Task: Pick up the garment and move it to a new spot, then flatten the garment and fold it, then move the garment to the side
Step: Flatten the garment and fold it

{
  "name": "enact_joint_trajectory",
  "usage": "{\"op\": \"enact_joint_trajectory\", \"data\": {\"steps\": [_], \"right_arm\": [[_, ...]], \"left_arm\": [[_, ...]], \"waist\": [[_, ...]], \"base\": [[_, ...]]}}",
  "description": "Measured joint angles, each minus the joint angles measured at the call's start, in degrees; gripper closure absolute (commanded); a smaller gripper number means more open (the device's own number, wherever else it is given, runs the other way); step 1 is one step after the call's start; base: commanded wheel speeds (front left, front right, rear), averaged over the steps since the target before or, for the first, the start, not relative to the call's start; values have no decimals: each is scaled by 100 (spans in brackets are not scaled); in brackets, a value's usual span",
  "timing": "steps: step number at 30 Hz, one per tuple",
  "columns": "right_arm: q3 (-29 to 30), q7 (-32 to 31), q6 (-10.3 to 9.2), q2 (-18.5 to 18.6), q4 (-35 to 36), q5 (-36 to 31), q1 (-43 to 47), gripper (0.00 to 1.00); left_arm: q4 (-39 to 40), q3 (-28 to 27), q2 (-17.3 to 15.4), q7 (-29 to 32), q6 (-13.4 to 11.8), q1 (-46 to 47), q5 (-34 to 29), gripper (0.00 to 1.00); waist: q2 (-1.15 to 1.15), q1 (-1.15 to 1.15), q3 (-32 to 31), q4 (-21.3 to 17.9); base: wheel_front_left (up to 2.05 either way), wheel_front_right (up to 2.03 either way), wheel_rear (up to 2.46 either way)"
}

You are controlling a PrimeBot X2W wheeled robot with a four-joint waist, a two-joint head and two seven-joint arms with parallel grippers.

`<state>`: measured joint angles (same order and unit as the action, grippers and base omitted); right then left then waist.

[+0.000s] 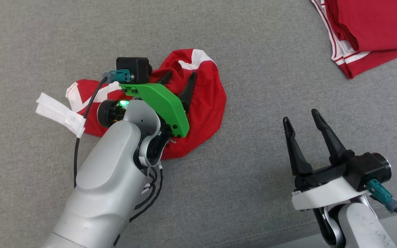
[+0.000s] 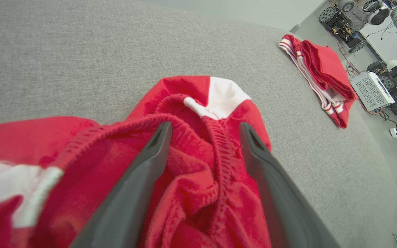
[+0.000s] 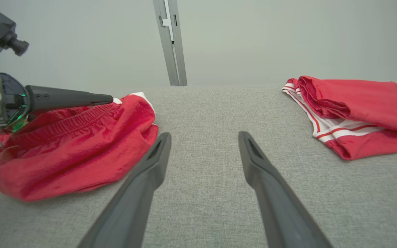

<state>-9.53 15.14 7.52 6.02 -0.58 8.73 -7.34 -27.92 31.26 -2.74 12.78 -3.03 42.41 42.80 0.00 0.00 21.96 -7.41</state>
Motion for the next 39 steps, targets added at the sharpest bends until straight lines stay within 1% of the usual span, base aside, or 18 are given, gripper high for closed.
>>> {"op": "enact_joint_trajectory", "data": {"steps": [6, 13, 18, 19, 20, 21, 22, 25, 26, 28, 29, 30, 33, 35, 36, 37, 38, 39], "right_arm": [[-37, 0, 0, -36, -9, -8, -19, 0], [-47, 0, 0, -101, -36, 7, -32, 0], [-40, 0, 0, -141, -36, 21, -51, 0], [-26, 0, 0, -146, -34, 22, -59, 0], [-14, 0, 0, -149, -31, 23, -64, 0], [2, 0, 0, -151, -27, 23, -71, 0], [24, 0, 0, -155, -20, 23, -80, 0], [100, 0, 0, -165, 8, 22, -108, 0], [109, 0, 0, -165, 8, 22, -113, 0], [108, 0, 0, -175, 5, 21, -129, 0], [99, 0, 0, -178, 3, 21, -148, 0], [94, 0, 0, -181, 1, 22, -169, 0], [43, 0, 0, -192, -2, 23, -267, 0], [-2, 0, 0, -197, -13, 27, -296, 0], [-19, 0, 0, -203, -14, 31, -324, 0], [-19, 0, 0, -203, -15, 32, -349, 0], [-7, 0, 0, -203, -15, 34, -365, 0], [2, 0, 0, -203, -24, 46, -365, 0]], "left_arm": [[-204, 100, -2, -90, 32, 275, -26, 0], [-157, 282, -2, -183, 12, 689, -274, 0], [-65, 477, -75, 52, -55, 628, -360, 0], [-48, 495, -127, 98, -100, 581, -368, 15], [-37, 494, -180, 126, -142, 539, -390, 27], [-16, 485, -242, 130, -194, 502, -405, 48], [20, 474, -307, 146, -230, 474, -405, 51], [153, 453, -392, 250, -303, 403, -402, 50], [189, 454, -407, 285, -311, 391, -398, 46], [254, 446, -422, 331, -312, 376, -358, 31], [281, 432, -413, 349, -312, 367, -318, 27], [293, 425, -410, 381, -311, 368, -292, 30], [263, 414, -333, 492, -296, 378, -136, 51], [196, 396, -293, 543, -272, 405, -34, 56], [151, 382, -280, 564, -257, 427, 1, 60], [118, 367, -258, 565, -252, 453, 31, 69], [68, 363, -230, 575, -242, 495, 57, 91], [19, 365, -210, 581, -200, 536, 75, 100]], "waist": [[0, 0, 83, -84], [0, 0, 111, -161], [0, 0, 149, -193], [0, 0, 160, -189], [0, 0, 169, -184], [0, 0, 181, -176], [0, 0, 194, -166], [0, 0, 233, -118], [0, 0, 249, -98], [0, 0, 283, -70], [0, 0, 304, -58], [0, 0, 321, -51], [0, 0, 385, -49], [0, 0, 412, -76], [0, 0, 421, -101], [0, 0, 427, -123], [0, 0, 434, -153], [0, 0, 439, -185]], "base": [[0, 0, 0], [0, 0, 0], [0, 0, 0], [0, 0, 0], [0, 0, 0], [0, 0, 0], [0, 0, 0], [0, 0, 0], [0, 0, 0], [0, 0, 0], [0, 0, 0], [0, 0, 0], [0, 0, 0], [0, 0, 0], [0, 0, 0], [0, 0, 0], [0, 0, 0], [0, 0, 0]]}}
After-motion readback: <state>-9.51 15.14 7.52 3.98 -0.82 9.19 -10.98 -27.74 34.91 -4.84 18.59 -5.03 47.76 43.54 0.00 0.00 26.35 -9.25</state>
